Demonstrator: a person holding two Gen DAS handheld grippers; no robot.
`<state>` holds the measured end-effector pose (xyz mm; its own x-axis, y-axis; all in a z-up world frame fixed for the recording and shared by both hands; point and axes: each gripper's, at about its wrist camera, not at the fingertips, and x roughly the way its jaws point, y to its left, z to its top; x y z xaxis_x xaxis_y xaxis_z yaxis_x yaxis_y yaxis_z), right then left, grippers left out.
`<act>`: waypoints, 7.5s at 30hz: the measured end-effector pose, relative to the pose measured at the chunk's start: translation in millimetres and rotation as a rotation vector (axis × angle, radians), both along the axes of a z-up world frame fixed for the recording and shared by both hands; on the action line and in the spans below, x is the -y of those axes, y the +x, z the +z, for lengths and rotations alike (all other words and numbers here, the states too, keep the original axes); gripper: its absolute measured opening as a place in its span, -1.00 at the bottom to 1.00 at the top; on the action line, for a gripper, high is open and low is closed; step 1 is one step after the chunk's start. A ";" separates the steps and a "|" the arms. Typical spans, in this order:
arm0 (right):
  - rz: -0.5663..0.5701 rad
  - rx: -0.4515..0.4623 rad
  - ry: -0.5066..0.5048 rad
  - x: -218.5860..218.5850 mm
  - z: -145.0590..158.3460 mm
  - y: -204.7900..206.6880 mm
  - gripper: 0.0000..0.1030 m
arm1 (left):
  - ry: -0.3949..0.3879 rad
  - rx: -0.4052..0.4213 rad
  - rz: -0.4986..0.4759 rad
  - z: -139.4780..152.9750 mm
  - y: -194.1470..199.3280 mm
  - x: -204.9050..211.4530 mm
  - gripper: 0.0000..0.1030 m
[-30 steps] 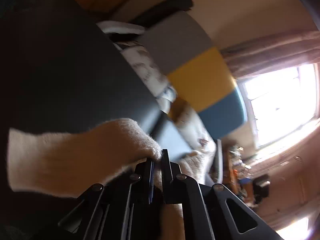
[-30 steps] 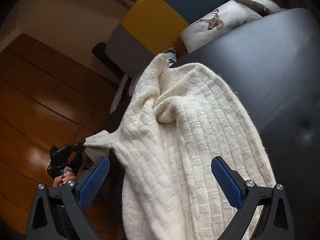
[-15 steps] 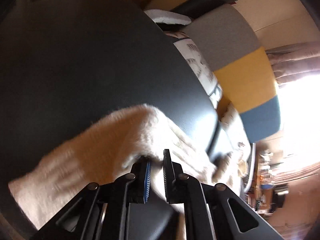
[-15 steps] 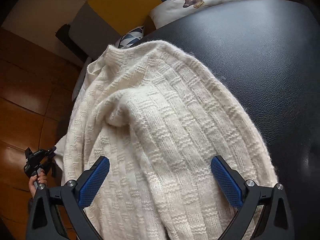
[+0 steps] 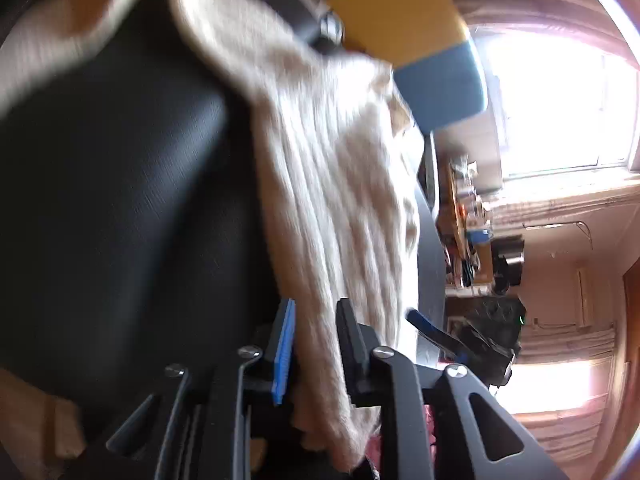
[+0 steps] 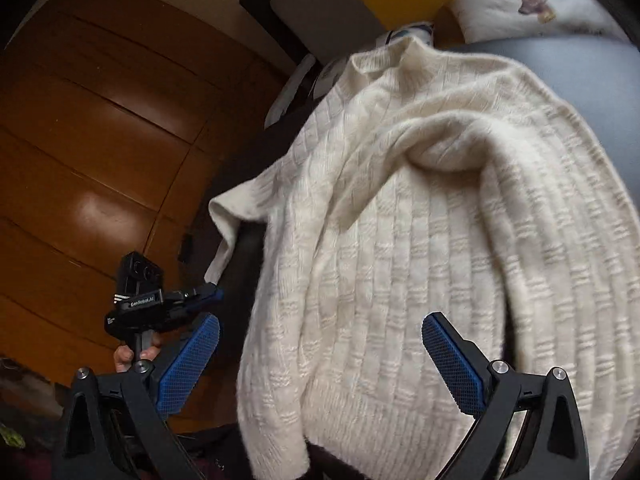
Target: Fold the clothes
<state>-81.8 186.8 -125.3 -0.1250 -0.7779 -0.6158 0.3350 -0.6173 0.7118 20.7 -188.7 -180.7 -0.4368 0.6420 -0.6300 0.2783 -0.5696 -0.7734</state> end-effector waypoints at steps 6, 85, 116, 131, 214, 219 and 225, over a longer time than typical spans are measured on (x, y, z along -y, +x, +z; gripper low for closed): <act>-0.053 0.111 0.008 -6.8 -43.5 0.8 1.00 | 0.021 -0.003 0.006 -9.7 7.9 -32.7 -0.35; -0.136 -0.089 0.261 33.8 -6.6 10.4 1.00 | -0.843 0.156 0.717 75.9 -10.8 296.1 -0.71; -0.132 -0.293 0.313 -26.7 45.1 -16.9 1.00 | -0.815 -0.202 -0.283 26.1 -88.8 -63.2 -0.70; -0.192 -0.236 0.522 -50.2 -10.6 -150.9 1.00 | -0.648 -0.334 -0.474 46.9 -195.3 -74.4 -0.61; 0.041 -0.017 0.257 65.7 -2.6 -248.3 1.00 | -0.777 -0.356 -0.286 -12.7 -257.6 -62.9 -0.65; -0.058 -0.019 0.335 22.3 -25.1 -236.0 1.00 | -0.856 -0.364 -0.329 -13.4 -269.2 -69.6 -0.61; -0.071 -0.059 0.270 9.6 12.6 -186.7 1.00 | -0.707 -0.331 -0.224 32.1 -229.8 -45.9 -0.61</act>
